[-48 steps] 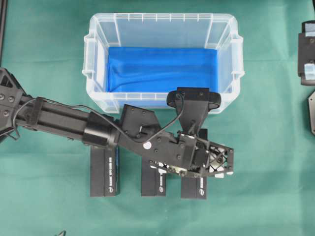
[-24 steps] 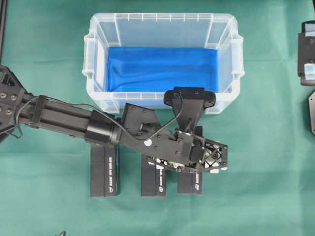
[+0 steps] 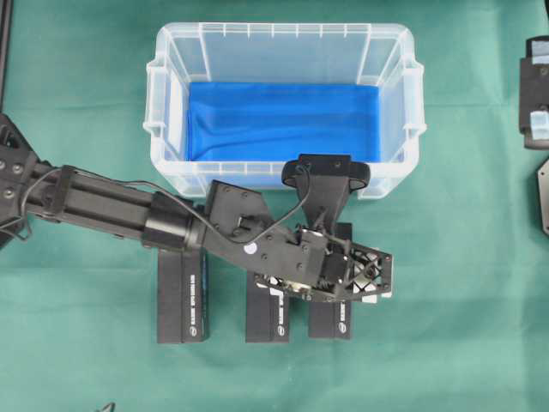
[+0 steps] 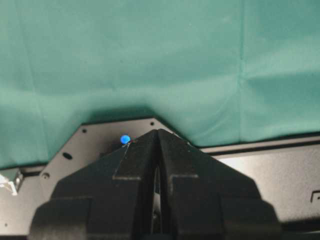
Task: Take the box out of the case with the left arm.
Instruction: 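Lower the boxes onto the cloth and open the left gripper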
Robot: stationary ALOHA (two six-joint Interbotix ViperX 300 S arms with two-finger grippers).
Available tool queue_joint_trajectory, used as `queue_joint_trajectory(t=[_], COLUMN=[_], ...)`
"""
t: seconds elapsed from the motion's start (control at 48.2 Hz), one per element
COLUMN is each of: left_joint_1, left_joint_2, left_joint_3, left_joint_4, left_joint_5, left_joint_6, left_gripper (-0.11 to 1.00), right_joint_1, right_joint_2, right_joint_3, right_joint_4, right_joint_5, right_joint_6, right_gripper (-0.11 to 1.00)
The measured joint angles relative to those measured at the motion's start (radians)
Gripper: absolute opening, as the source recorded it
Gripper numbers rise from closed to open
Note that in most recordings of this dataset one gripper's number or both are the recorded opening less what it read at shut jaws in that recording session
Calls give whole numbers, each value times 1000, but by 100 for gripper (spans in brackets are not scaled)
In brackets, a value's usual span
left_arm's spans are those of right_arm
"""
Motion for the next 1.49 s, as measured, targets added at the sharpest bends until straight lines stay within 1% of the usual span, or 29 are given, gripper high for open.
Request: queue_joint_trajectory(t=[0.29, 0.332, 0.394, 0.436, 1.203, 1.369, 1.493], left_joint_1=[0, 2, 2, 0, 0, 0, 0], left_joint_2=[-2, -2, -3, -5, -14, -41, -57], left_joint_3=[2, 2, 0, 2, -5, -51, -107], left_joint_4=[-2, -2, -3, -2, -3, -2, -2], left_joint_5=[-40, -41, -44, -44, -44, -11, 57], left_joint_6=[5, 8, 6, 5, 5, 5, 5], left_gripper=[64, 68, 78, 81, 80, 79, 79], right_joint_1=[0, 0, 0, 0, 0, 0, 0], right_joint_2=[0, 0, 0, 0, 0, 0, 2], right_joint_3=[0, 0, 0, 0, 0, 0, 0], right_joint_4=[-2, -2, -2, -2, -3, -2, -2], right_joint_5=[0, 0, 0, 0, 0, 0, 0], right_joint_6=[0, 0, 0, 0, 0, 0, 0], right_gripper=[2, 2, 2, 2, 2, 2, 2])
